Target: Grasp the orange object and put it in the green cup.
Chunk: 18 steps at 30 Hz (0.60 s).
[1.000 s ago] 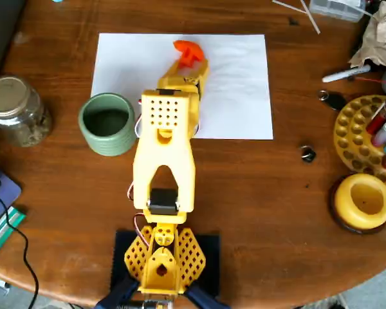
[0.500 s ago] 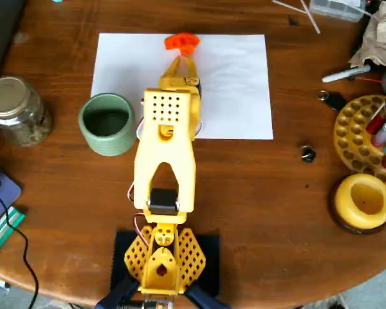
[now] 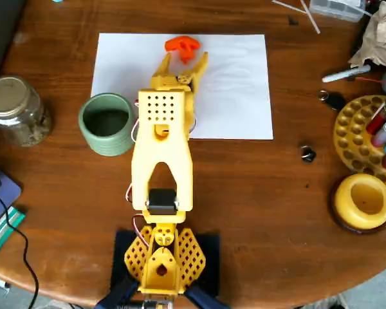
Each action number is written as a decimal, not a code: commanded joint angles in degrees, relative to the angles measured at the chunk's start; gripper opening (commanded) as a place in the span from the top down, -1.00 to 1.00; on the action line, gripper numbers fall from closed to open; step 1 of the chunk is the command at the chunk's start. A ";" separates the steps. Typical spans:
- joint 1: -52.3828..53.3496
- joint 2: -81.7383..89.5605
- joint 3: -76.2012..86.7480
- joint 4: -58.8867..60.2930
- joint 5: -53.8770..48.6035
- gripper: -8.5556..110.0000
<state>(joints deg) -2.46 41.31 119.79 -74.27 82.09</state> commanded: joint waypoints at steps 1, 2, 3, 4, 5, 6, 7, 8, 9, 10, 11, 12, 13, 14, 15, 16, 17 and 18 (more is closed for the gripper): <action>-0.18 0.26 -2.72 1.93 0.18 0.36; -0.18 0.26 -3.43 2.72 0.18 0.37; -0.09 -0.44 -4.31 2.81 0.18 0.39; 0.00 -1.23 -5.36 2.81 0.18 0.40; 0.09 -1.85 -6.15 2.90 0.18 0.41; 0.18 -2.37 -6.86 3.08 0.18 0.43; 0.26 -2.90 -7.65 3.25 0.18 0.45; 0.44 -3.43 -8.26 3.34 0.18 0.49; 0.62 -4.13 -9.23 3.60 0.26 0.53; 0.79 -4.75 -10.11 3.78 0.53 0.57; 0.97 -5.36 -10.81 3.78 0.53 0.61; 1.14 -5.71 -11.16 3.78 0.53 0.66; 1.41 -5.89 -11.51 3.78 0.62 0.73; 1.76 -5.89 -11.69 3.78 0.62 0.83; 2.02 -5.89 -11.87 3.87 0.62 0.86; 2.02 -5.98 -11.87 3.87 0.62 0.86; 2.02 -5.98 -11.87 3.96 0.62 0.86; 2.20 -5.98 -11.87 3.96 0.62 0.86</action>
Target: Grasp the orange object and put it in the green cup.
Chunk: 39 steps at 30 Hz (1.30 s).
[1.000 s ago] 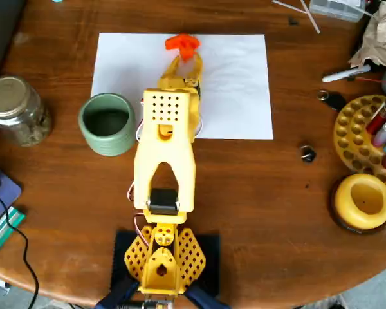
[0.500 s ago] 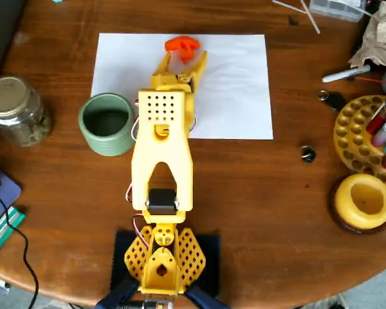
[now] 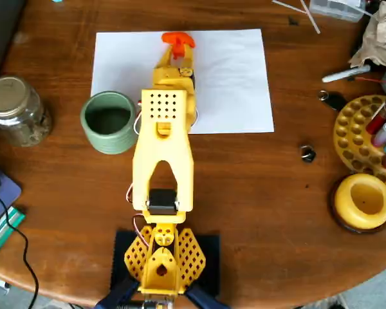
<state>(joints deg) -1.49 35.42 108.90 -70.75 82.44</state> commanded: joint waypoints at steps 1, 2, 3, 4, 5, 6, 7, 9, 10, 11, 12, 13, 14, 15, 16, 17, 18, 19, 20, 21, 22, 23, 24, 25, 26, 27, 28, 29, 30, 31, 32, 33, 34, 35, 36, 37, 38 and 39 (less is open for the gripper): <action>1.23 0.18 -0.53 0.35 0.26 0.86; 1.23 0.53 -0.09 0.18 0.26 0.86; 1.23 1.32 0.70 0.00 0.35 0.86; 1.23 2.90 2.02 0.00 0.62 0.86; 1.23 5.19 3.78 0.62 0.62 0.86; 1.23 8.00 5.89 1.32 1.05 0.86; 1.23 11.25 8.35 2.11 1.32 0.86; 1.05 18.81 13.54 4.22 1.41 0.86; 1.05 23.29 16.44 6.15 1.41 0.86; 0.97 28.13 19.16 8.70 1.58 0.86; 0.97 33.75 21.88 12.57 1.67 0.86; 0.79 39.37 24.35 16.88 1.93 0.86; 0.53 45.09 26.37 21.88 2.11 0.86; 0.18 50.54 27.86 26.54 2.11 0.86; -0.53 55.46 29.00 31.55 2.20 0.86; -1.32 60.12 29.97 36.47 2.37 0.86; -2.37 64.16 30.59 40.96 3.25 0.86; -3.43 67.41 31.46 44.30 3.96 0.86; -4.39 70.14 32.87 45.44 4.39 0.86; -5.27 73.04 34.19 46.85 4.83 0.86; -6.24 76.20 35.16 49.75 5.89 0.86; -7.21 79.19 35.95 52.91 6.33 0.86; -8.26 81.83 37.18 54.76 6.59 0.86; -9.23 84.37 38.32 56.78 7.03 0.86; -10.02 86.75 39.90 58.10 7.38 0.86; -10.63 89.03 42.01 58.10 7.47 0.86; -11.07 91.85 44.03 59.50 7.65 0.86; -11.51 94.92 45.53 61.96 7.73 0.86; -11.78 98.00 47.29 63.54 7.73 0.86; -12.13 101.16 48.78 65.65 7.73 0.86; -12.57 104.24 49.57 68.55 7.82 0.86; -13.10 107.05 50.54 70.66 7.82 0.86; -13.71 109.78 51.50 72.25 7.82 0.86; -14.24 112.41 52.56 74.00 7.82 0.86; -14.94 115.31 53.70 75.67 7.82 0.86; -15.56 118.39 54.76 77.87 7.82 0.86; -16.26 121.55 55.63 80.33 7.82 0.86; -16.96 124.19 56.07 82.79 7.82 0.86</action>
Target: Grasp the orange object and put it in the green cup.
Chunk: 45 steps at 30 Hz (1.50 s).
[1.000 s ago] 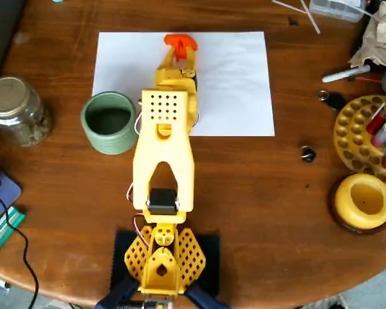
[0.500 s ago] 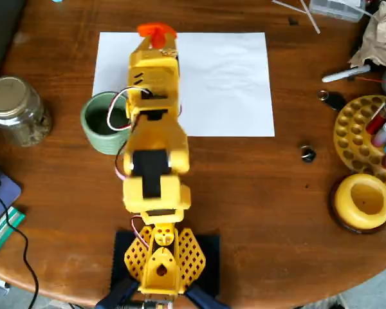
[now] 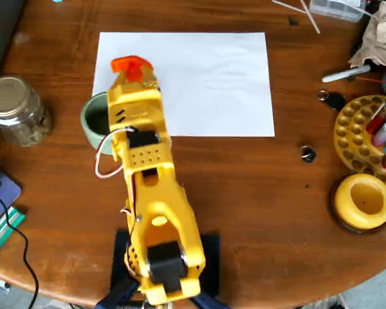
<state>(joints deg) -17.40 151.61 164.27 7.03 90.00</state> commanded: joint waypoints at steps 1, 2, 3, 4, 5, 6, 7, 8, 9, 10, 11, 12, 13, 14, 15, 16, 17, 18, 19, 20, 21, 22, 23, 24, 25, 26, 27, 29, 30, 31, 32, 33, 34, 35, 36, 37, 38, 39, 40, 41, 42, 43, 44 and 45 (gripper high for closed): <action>-1.67 10.28 0.79 7.47 0.35 0.86; -2.20 12.22 0.97 9.67 0.35 0.86; -2.81 13.80 1.32 11.34 0.35 0.86; -3.34 15.47 2.02 12.30 0.44 0.86; -3.87 17.14 3.16 12.74 0.44 0.86; -4.48 18.63 4.13 13.45 0.44 0.86; -5.10 19.69 4.92 14.06 0.44 0.86; -5.71 21.09 6.06 14.41 0.44 0.86; -6.33 21.97 6.94 14.77 0.44 0.86; -6.86 22.59 7.38 15.47 0.44 0.86; -7.38 22.85 7.65 16.17 0.26 0.86; -8.00 23.64 8.35 16.61 0.00 0.86; -8.53 25.05 9.49 17.14 0.09 0.86; -8.96 26.54 10.55 17.67 0.00 0.86; -9.23 28.83 11.78 18.81 0.00 0.86; -9.58 31.82 13.01 20.30 0.00 0.86; -10.02 33.93 13.18 23.12 0.00 0.85; -10.46 34.54 13.18 24.17 0.00 0.85; -10.99 35.16 13.18 25.49 0.00 0.82; -11.51 35.16 13.18 26.19 0.18 0.77; -12.04 35.16 13.18 26.72 0.35 0.71; -12.22 35.24 13.18 26.81 0.18 0.66; -12.22 35.24 13.18 26.81 -0.18 0.63; -12.22 35.24 13.18 26.81 -0.26 0.61; -12.39 35.24 13.18 27.07 -0.26 0.57; -12.66 35.24 13.18 27.33 0.00 0.52; -12.74 35.24 13.18 27.60 0.26 0.49; -12.74 35.33 13.18 27.69 0.26 0.41; -12.66 35.33 13.18 27.51 0.18 0.39; -12.57 35.33 13.18 27.42 0.18 0.39; -12.57 35.33 13.18 27.42 0.18 0.39; -12.48 35.33 13.18 27.42 0.26 0.39; -12.22 35.33 13.18 27.42 0.26 0.40; -11.60 35.24 13.18 27.51 0.26 0.43; -10.37 35.24 13.18 27.51 0.26 0.51; -8.35 35.24 13.18 27.51 -0.18 0.62; -6.15 35.24 13.18 27.16 -0.18 0.72; -4.04 35.16 13.18 26.98 -0.44 0.79; -1.76 35.16 13.18 26.54 -0.44 0.86; 0.09 35.16 13.18 26.46 -0.62 0.86; 2.02 35.16 13.18 26.28 -0.79 0.86; 3.96 35.16 13.18 26.28 -1.49 0.86; 5.89 35.16 13.18 26.37 -3.08 0.86; 8.09 35.16 13.18 26.37 -4.75 0.86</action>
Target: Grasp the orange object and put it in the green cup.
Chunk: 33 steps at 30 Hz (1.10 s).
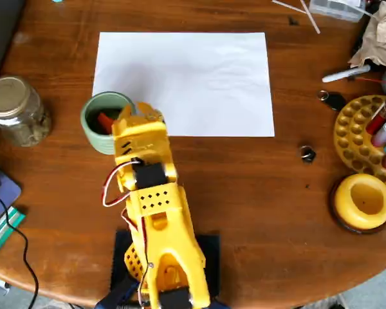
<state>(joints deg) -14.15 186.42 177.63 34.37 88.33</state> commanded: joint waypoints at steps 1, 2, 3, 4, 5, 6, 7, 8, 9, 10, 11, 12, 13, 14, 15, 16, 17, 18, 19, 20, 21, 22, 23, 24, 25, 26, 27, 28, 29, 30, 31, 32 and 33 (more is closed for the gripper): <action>6.86 0.35 -0.26 -1.05 -5.27 0.86; 9.14 0.35 -0.44 -1.05 -9.05 0.86; 10.99 0.35 -0.44 -1.41 -14.24 0.86; 12.39 0.26 -0.26 -1.58 -19.86 0.86; 13.62 0.26 -0.26 -1.49 -25.93 0.86; 14.50 0.26 -0.26 -1.49 -34.54 0.86; 15.03 0.26 -0.26 -0.97 -44.91 0.86; 15.47 0.26 -0.18 -0.53 -54.58 0.86; 15.91 0.26 -0.18 -0.09 -61.08 0.86; 16.26 0.26 -0.18 1.23 -65.92 0.86; 16.35 0.26 -0.18 3.69 -69.70 0.86; 15.91 0.26 -0.18 6.15 -72.60 0.86; 15.29 0.26 -0.18 8.96 -75.15 0.86; 14.68 0.26 -0.18 11.60 -77.26 0.86; 14.06 0.26 -0.18 14.06 -80.68 0.86; 13.36 0.26 -0.18 16.52 -84.37 0.86; 12.48 0.26 -0.18 18.81 -85.78 0.86; 11.69 0.26 -0.18 21.01 -85.52 0.86; 11.07 0.26 -0.18 22.76 -85.43 0.86; 10.63 0.26 -0.18 24.08 -85.43 0.86; 10.55 0.26 -0.18 25.22 -85.78 0.86; 10.46 0.35 -0.18 26.37 -85.78 0.86; 10.37 0.35 -0.18 27.42 -85.78 0.86; 10.37 0.35 -0.18 28.30 -85.78 0.86; 10.20 0.35 -0.18 28.92 -85.78 0.86; 10.11 0.35 -0.18 29.44 -86.66 0.86; 10.11 0.35 -0.18 30.32 -87.28 0.86; 10.37 0.35 -0.18 30.85 -87.36 0.86; 10.63 0.35 -0.18 31.46 -87.36 0.86; 10.72 0.35 -0.18 31.46 -87.36 0.86; 10.72 0.35 -0.18 31.46 -87.36 0.86; 10.72 0.35 -0.18 31.46 -87.36 0.86; 10.72 0.35 -0.18 31.46 -87.36 0.86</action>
<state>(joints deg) -3.52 187.03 177.71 65.48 1.23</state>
